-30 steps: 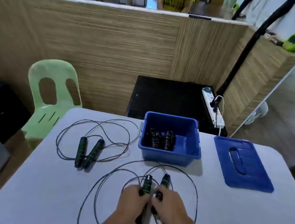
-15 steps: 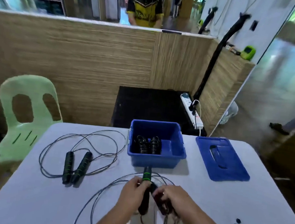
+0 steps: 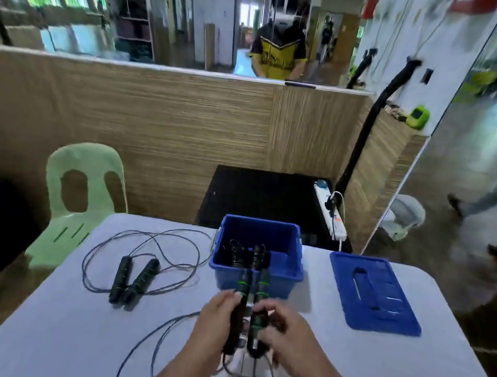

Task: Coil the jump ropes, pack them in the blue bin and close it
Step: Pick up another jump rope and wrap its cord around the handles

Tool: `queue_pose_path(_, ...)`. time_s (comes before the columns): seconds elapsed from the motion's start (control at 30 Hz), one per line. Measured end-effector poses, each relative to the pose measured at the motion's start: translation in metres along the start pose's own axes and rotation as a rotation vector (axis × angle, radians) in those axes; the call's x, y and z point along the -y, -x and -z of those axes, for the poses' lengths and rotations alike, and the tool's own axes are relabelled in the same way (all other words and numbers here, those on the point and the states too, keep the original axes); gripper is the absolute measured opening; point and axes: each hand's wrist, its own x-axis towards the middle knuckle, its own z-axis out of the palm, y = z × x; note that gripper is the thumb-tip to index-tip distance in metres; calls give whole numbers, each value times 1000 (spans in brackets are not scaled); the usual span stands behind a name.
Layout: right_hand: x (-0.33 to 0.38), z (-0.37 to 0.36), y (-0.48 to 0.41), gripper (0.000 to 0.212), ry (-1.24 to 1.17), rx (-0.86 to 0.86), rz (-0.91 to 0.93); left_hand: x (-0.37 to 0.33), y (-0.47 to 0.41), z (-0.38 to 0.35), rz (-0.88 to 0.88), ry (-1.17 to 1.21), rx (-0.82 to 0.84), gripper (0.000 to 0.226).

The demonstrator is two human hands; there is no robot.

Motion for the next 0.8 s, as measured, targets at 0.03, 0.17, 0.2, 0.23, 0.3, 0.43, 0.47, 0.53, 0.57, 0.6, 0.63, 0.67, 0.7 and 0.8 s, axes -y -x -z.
queue_pose_path(0.03,2,3,1,44,31,-3,30,-2,6,-6,-25,17,-13,22)
queue_pose_path(0.17,8,17,6,47,28,-4,111,-14,26,-27,-123,118,-61,25)
queue_pose_path(0.2,10,21,8,47,29,1,118,-17,29,-31,-145,133,-65,26)
queue_pose_path(0.23,12,25,11,48,33,8,127,-20,33,-35,-171,131,-72,25)
queue_pose_path(0.3,18,32,15,49,31,11,162,-27,39,-43,-226,137,-86,22)
queue_pose_path(0.43,33,45,23,48,29,-23,234,-42,48,-53,-268,176,-27,20)
queue_pose_path(0.47,36,48,24,47,32,-44,254,-44,49,-53,-268,175,8,23)
queue_pose_path(0.53,44,53,29,46,28,-62,286,-50,49,-51,-282,149,68,35)
queue_pose_path(0.57,48,54,31,45,30,-65,300,-53,49,-49,-295,132,102,39)
queue_pose_path(0.6,52,55,33,44,46,-73,314,-56,48,-47,-303,119,130,41)
queue_pose_path(0.63,56,57,33,44,79,-91,326,-59,47,-45,-312,114,154,41)
queue_pose_path(0.67,59,58,33,43,133,-112,341,-64,47,-44,-315,118,167,42)
queue_pose_path(0.7,61,61,32,42,224,-131,365,-68,45,-41,-324,113,180,42)
queue_pose_path(0.8,70,72,28,47,623,-252,581,-80,42,-34,-340,79,219,42)
